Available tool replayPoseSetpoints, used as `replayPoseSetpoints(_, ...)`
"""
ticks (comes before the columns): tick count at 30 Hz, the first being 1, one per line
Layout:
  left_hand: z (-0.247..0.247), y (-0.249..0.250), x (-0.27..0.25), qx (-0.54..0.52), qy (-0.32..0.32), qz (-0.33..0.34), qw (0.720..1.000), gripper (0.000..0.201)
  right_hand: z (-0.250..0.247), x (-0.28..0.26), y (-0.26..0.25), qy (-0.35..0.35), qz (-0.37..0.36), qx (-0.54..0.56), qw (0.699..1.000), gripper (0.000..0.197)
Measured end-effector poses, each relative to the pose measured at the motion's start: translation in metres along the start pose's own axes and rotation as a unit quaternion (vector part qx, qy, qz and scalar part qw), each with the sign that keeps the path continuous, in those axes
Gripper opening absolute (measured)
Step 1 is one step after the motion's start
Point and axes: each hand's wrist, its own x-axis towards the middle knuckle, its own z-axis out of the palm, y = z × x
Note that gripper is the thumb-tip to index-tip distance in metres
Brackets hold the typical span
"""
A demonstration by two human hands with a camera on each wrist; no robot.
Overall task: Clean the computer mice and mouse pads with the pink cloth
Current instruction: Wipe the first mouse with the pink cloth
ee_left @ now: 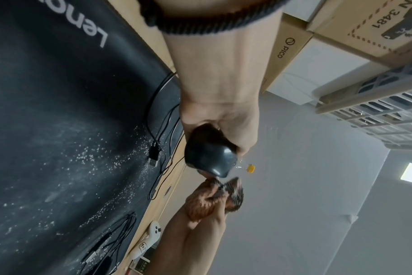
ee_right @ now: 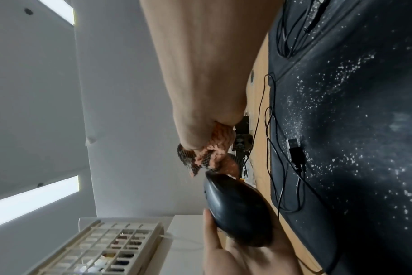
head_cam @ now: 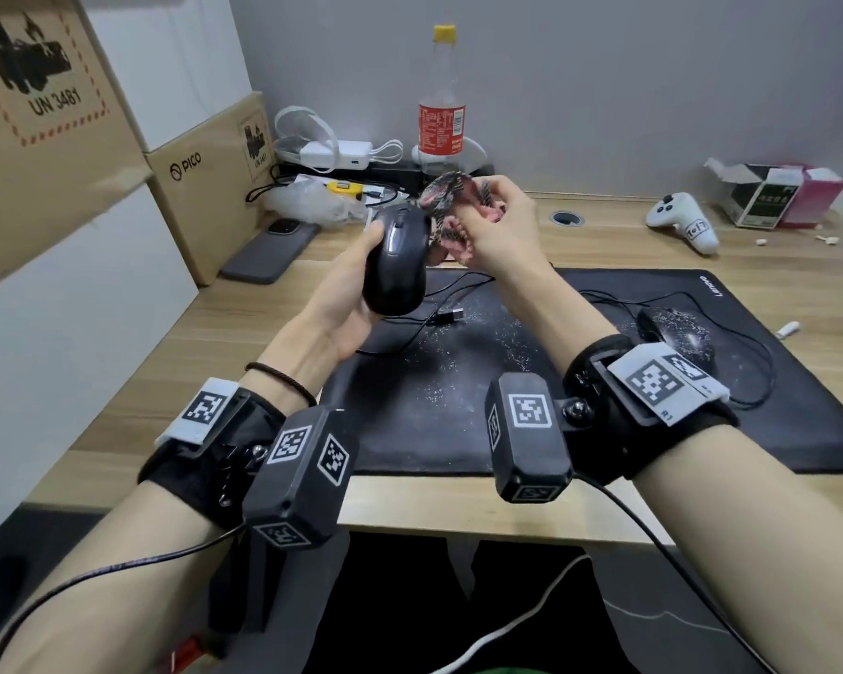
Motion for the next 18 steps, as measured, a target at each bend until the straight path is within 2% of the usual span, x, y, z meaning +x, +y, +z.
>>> replayPoseSetpoints(1,-0.002,0.001,0.0,-0.036,0.007,-0.005,0.999,0.031,0.0,0.001,0.0,0.007,0.019,0.029,0.999,0.004)
replayPoseSetpoints(3,-0.006,0.001,-0.001,-0.109,0.007,-0.015,0.994,0.04,-0.002,-0.001,0.0,-0.001,0.051,0.089,0.995,0.014)
replayPoseSetpoints(6,-0.006,0.0,-0.003,-0.159,0.001,-0.026,0.987,0.044,-0.003,-0.004,0.001,-0.046,0.065,0.132,0.988,0.021)
replayPoseSetpoints(10,0.001,0.0,0.0,-0.16,0.0,-0.043,0.986,0.041,-0.002,-0.017,0.0,-0.181,0.058,-0.013,0.982,0.015)
replayPoseSetpoints(12,0.004,-0.001,0.002,-0.144,0.011,-0.067,0.987,0.041,-0.001,-0.024,-0.003,-0.214,0.052,-0.089,0.971,0.012)
replayPoseSetpoints(14,0.008,-0.001,-0.003,-0.134,-0.005,-0.091,0.987,0.039,0.0,-0.026,-0.005,-0.181,0.037,-0.107,0.977,0.014)
replayPoseSetpoints(18,0.011,0.004,-0.01,-0.119,-0.056,-0.123,0.984,0.034,-0.005,-0.013,-0.006,-0.049,0.021,-0.066,0.996,0.014)
